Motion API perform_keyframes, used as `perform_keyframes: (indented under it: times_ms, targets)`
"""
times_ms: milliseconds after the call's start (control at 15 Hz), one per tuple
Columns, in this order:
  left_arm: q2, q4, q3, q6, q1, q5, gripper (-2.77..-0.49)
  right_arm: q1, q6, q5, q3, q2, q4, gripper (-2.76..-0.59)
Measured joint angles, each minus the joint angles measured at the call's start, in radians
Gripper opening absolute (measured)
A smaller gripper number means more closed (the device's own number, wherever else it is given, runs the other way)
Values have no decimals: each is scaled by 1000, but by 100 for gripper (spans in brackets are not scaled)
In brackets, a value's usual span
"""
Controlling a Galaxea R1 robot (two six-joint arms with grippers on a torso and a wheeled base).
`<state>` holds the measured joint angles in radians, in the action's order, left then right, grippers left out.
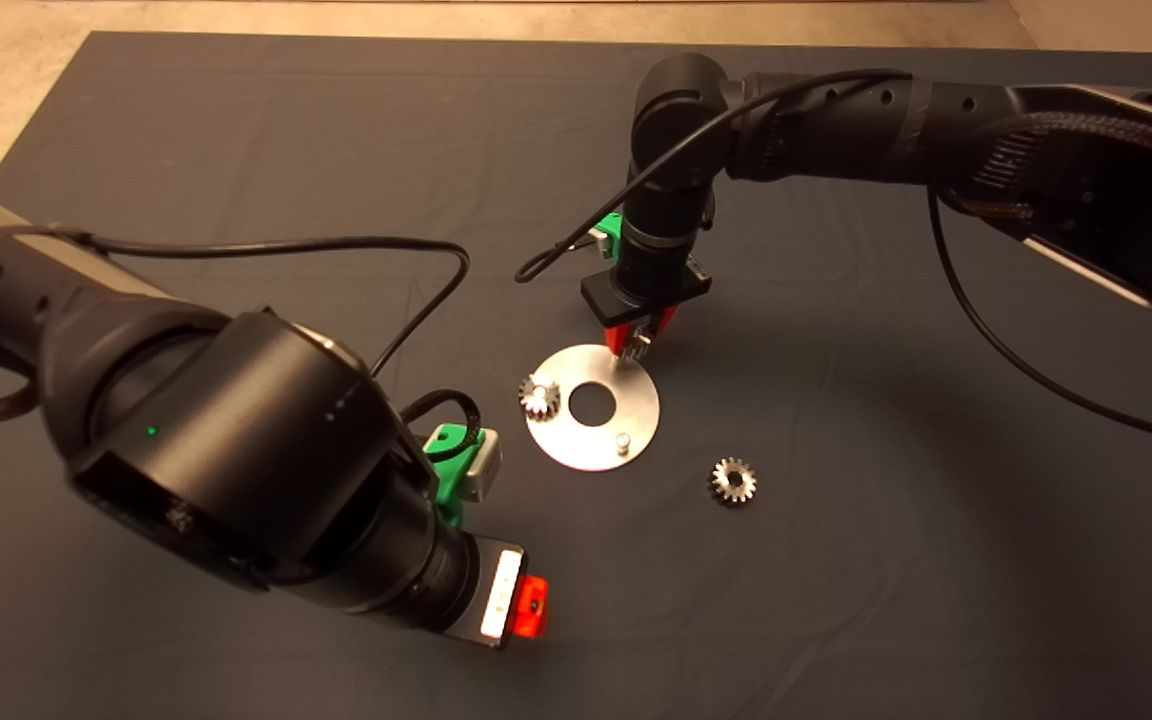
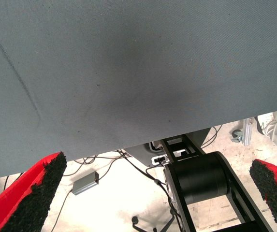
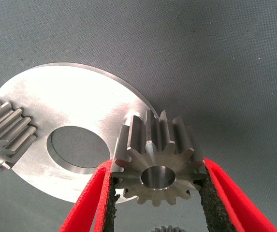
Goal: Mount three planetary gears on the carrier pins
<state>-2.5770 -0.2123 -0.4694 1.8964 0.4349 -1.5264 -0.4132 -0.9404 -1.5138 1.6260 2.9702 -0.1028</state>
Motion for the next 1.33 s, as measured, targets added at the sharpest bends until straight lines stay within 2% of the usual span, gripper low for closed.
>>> perform_keyframes:
  times_ms: [67,400,733,1333]
  targets:
    - [0,0,0,0,0,0,-51,0,13,5,0,0,0,-231]
    - [0,0,0,0,0,0,-51,0,16,30,-23,2,1,-231]
    - [0,0,0,0,0,0,-51,0,16,31,-43,3,1,-231]
    - [-11,0,0,0,0,-1,-51,0,30,28,-38,3,1,-231]
